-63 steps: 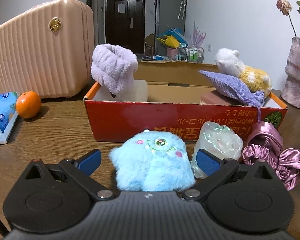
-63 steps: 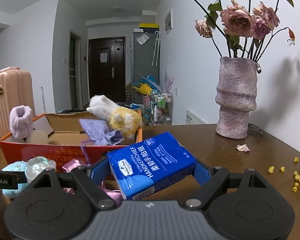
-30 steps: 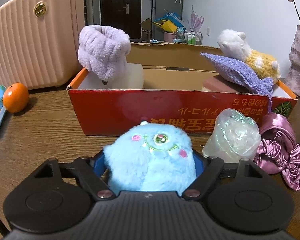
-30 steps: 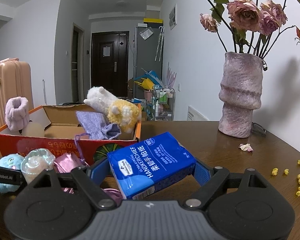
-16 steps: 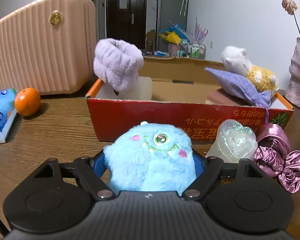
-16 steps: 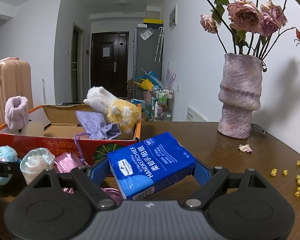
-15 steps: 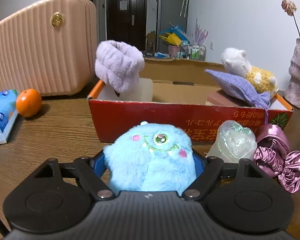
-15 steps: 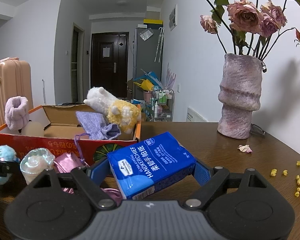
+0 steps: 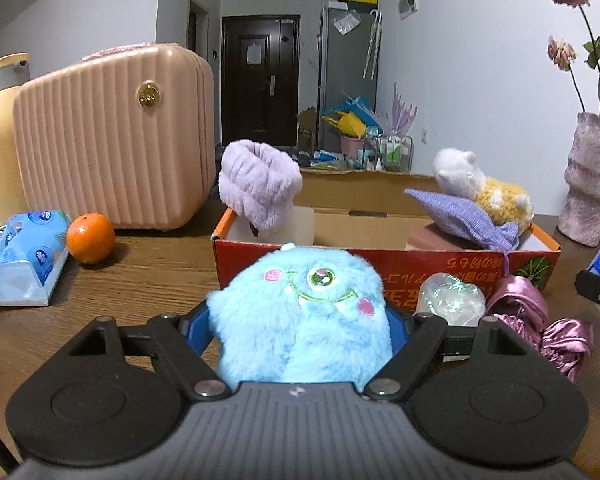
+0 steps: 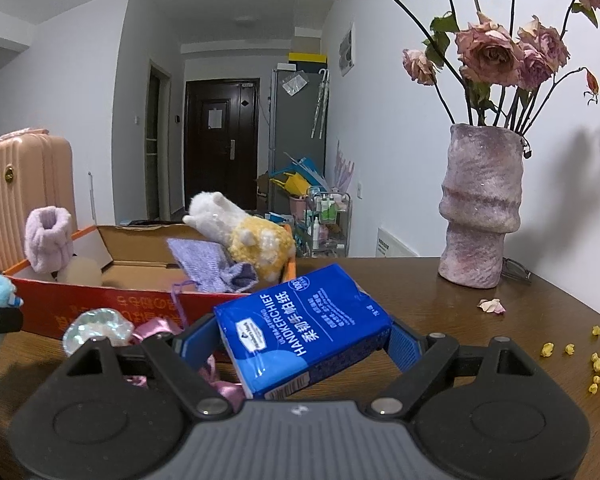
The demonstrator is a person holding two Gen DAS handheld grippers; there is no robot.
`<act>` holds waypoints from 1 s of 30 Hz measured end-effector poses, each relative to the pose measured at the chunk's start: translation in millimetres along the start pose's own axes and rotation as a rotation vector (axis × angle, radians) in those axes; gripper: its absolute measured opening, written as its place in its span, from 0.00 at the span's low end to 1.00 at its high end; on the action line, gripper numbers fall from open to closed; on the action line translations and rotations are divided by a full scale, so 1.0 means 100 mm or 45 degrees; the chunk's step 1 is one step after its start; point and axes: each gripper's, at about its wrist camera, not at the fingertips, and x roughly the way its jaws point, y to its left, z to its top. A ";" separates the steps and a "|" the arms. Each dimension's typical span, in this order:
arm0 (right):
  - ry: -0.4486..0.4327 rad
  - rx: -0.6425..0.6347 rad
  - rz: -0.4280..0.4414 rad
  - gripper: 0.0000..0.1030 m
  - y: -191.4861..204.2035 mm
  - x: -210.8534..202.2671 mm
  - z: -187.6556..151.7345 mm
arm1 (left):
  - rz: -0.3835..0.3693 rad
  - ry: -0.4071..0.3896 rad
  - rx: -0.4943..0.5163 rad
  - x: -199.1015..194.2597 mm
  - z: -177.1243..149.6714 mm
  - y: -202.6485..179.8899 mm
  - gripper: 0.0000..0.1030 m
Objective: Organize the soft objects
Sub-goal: 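Carry the tissue pack and blue plush over the cardboard box with both tools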
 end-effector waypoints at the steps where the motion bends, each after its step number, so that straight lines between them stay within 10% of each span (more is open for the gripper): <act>1: -0.004 0.000 0.004 0.84 0.02 -0.02 0.00 | -0.001 -0.006 -0.004 -0.03 0.00 0.00 0.79; 30: -0.121 0.056 0.081 0.84 0.62 -0.08 0.21 | 0.004 -0.213 -0.064 -0.25 0.21 -0.09 0.79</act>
